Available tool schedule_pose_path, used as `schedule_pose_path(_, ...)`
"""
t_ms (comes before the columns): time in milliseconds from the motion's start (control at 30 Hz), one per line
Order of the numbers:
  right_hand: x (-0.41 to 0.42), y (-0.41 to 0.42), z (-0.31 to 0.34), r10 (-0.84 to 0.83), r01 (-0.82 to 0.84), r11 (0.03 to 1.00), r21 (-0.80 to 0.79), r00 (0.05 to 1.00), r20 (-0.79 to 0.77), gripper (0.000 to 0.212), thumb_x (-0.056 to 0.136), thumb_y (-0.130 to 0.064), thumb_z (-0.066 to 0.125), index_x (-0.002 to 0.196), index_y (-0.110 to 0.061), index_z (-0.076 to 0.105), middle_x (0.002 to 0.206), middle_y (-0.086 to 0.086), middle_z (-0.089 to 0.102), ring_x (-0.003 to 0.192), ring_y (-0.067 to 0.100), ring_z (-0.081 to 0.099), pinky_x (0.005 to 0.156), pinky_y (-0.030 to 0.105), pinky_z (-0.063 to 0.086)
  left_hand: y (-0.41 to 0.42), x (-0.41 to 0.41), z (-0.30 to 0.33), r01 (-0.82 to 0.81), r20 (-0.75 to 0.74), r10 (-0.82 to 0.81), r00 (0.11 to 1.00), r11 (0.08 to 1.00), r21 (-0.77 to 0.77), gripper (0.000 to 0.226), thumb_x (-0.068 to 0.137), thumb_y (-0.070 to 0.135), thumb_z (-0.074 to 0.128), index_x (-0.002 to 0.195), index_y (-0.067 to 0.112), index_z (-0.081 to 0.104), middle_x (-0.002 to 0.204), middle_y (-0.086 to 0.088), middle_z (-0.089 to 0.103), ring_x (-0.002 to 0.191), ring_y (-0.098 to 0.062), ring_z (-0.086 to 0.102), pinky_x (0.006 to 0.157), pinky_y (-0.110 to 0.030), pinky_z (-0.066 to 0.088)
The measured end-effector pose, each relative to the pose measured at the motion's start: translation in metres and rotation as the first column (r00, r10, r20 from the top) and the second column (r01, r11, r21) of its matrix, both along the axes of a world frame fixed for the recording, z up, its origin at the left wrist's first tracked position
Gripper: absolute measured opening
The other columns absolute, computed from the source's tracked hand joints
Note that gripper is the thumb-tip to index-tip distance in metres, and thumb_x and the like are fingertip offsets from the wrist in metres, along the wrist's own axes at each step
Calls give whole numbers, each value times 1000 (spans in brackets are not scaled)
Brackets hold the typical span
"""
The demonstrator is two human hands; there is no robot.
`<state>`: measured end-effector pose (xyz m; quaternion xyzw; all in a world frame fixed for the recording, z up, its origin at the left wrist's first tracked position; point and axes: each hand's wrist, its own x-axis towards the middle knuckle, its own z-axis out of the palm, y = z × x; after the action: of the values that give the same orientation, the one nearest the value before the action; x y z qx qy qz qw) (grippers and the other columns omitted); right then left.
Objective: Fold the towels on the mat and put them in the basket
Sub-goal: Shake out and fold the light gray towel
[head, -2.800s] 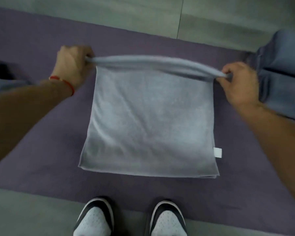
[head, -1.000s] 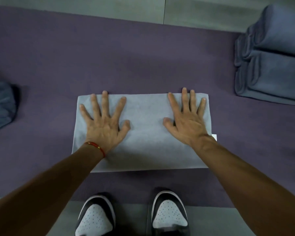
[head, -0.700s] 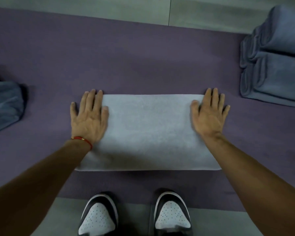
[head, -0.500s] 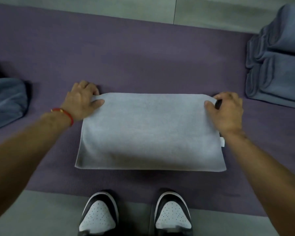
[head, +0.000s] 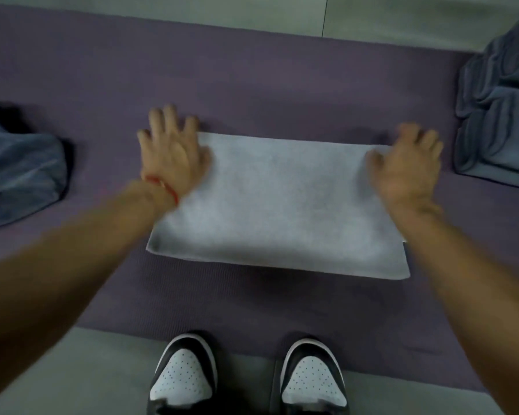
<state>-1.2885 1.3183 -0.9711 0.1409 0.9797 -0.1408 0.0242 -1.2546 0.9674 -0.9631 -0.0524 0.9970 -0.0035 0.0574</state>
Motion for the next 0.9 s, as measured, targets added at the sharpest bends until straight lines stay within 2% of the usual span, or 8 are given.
schedule_pose_path(67,33,-33,-2,200,-189,974,128,976,-80,67,88,-43,56,147,-16,38,154,19,30,142,40,29,113,57,26,39,44,-11,118,-35,-120,992,991,-58,62,96,48,37,151,21,31,159,-19,20,145,-44,18,111,-62,23)
schedule_pose_path(133,76,-62,-14,444,-441,891,106,896,-2,76,91,-55,42,157,-22,24,165,16,11,152,37,10,120,61,6,63,82,-30,184,-6,-183,983,983,13,66,98,53,31,157,27,16,165,-14,6,150,-39,4,116,-65,11)
schedule_pose_path(233,115,-59,-37,604,-615,777,134,788,117,81,94,-63,32,161,-23,10,168,9,-2,155,30,-4,120,62,6,61,103,-52,123,12,-124,992,991,44,68,98,53,29,158,31,6,165,-10,0,151,-36,-2,115,-67,8)
schedule_pose_path(433,116,14,-37,300,-322,933,159,943,148,82,97,-65,23,161,-16,4,168,9,2,155,27,0,123,56,11,52,105,-52,21,57,-20,998,1000,-13,70,95,60,19,157,33,1,165,-15,-1,149,-44,-1,110,-73,9)
schedule_pose_path(567,120,25,-28,120,-133,983,125,988,102,83,98,-64,30,157,-7,19,160,14,30,146,33,29,116,54,28,61,102,-42,-18,95,19,995,1000,-14,72,95,55,17,158,25,0,163,-21,-1,148,-48,-1,106,-76,11)
schedule_pose_path(667,116,6,-19,-19,15,995,102,999,36,75,93,-53,55,146,-3,36,135,21,48,119,40,46,91,52,42,96,100,-28,133,1,-134,991,988,72,71,96,50,23,158,24,1,165,-14,-6,150,-41,-5,109,-75,7)
schedule_pose_path(800,95,4,-11,-231,263,949,-173,956,181,71,82,-41,72,132,-2,41,128,20,52,118,40,49,101,47,43,146,97,-29,351,-40,-349,936,928,125,67,98,48,20,158,25,1,165,-10,-9,151,-34,-9,113,-69,4)
schedule_pose_path(900,81,15,-4,-272,373,875,-307,906,325,65,77,-42,81,116,-9,41,120,9,60,110,32,60,92,39,51,149,98,-45,380,35,-386,922,918,112,67,100,52,18,157,27,-5,164,-8,-14,151,-33,-12,114,-67,4)
